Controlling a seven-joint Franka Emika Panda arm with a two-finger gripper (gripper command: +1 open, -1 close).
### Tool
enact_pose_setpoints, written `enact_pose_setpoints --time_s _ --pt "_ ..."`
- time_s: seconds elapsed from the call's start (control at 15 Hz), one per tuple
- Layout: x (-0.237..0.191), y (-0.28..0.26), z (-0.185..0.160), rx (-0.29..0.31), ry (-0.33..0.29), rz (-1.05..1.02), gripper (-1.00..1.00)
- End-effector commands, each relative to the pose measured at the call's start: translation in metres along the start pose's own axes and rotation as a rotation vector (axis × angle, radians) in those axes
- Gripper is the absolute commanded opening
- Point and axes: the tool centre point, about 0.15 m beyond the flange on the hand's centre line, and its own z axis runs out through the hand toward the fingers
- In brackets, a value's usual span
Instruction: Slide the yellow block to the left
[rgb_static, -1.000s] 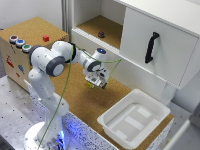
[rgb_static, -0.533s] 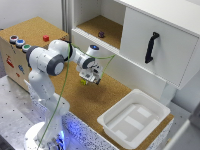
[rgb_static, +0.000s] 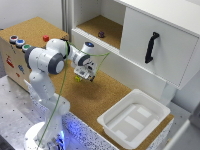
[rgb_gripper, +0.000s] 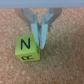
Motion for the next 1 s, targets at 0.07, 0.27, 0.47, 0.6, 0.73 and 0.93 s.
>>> enact_pose_setpoints --time_s 0.07,0.27,0.47,0.6,0.73,0.93 --pt "-0.017 -0.017 -0.078 -0.065 0.023 -0.114 1.0" --pt "-0.032 -0.03 -0.086 -0.041 0.068 -0.187 1.0" --pt "-0.038 -0.036 -0.066 -0.031 0.051 -0.229 1.0" --pt "-0.038 -0.04 -0.05 -0.052 0.063 -0.29 1.0" --pt "-0.037 -0.044 -0.031 -0.062 0.073 -0.348 1.0" --pt "-0.035 -0.046 -0.001 -0.114 0.079 -0.41 1.0"
